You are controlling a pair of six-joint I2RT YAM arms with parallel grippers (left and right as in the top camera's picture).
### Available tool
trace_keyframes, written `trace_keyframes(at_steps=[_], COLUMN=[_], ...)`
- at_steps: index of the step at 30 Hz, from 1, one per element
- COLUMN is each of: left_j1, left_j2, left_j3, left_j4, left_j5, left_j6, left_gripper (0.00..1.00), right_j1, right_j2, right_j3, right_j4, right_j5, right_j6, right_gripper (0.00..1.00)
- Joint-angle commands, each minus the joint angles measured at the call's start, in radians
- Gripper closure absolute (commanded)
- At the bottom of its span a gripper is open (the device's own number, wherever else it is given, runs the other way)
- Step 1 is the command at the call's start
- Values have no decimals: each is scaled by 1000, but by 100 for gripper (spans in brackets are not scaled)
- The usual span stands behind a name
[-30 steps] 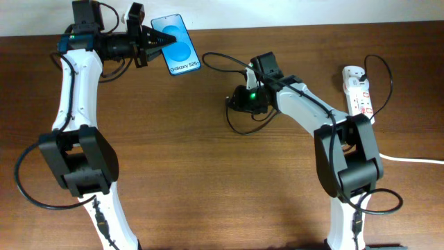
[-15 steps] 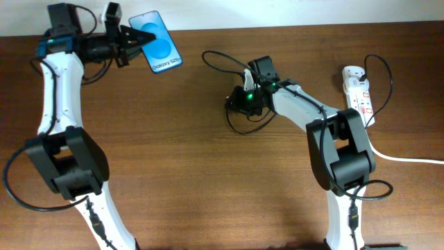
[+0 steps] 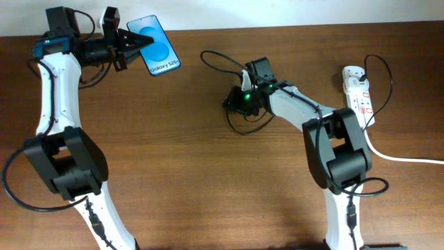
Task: Plug charger to phone and switch on socket
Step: 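Close the right gripper on the black cable's USB-C plug, then lift the plug with the right gripper up to the phone's bottom port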
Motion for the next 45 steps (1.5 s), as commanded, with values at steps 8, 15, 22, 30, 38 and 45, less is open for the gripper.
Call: trace_keyframes(at_steps=[8, 15, 22, 30, 38, 45], left_j1=[-2, -4, -7, -47, -53, -134], left_j2=[-2, -2, -2, -2, -2, -2], left_j3=[9, 9, 9, 9, 9, 9], left_j4=[-2, -2, -21, -17, -17, -16], left_j5=[0, 1, 23, 109, 133, 132], left_j6=[28, 28, 28, 28, 29, 76], left_gripper=[100, 100, 100, 100, 100, 100], right_j1=[23, 22, -19, -138, -163, -149], right_j2=[62, 62, 36, -220, -534, -655], right_j3=[14, 13, 13, 13, 13, 5], right_j4=[-15, -35, -91, -280, -507, -671], right_j5=[-5, -5, -137, -425, -458, -584], right_j6=[19, -24, -196, -459, -607, -625], right_gripper=[77, 96, 96, 96, 96, 95])
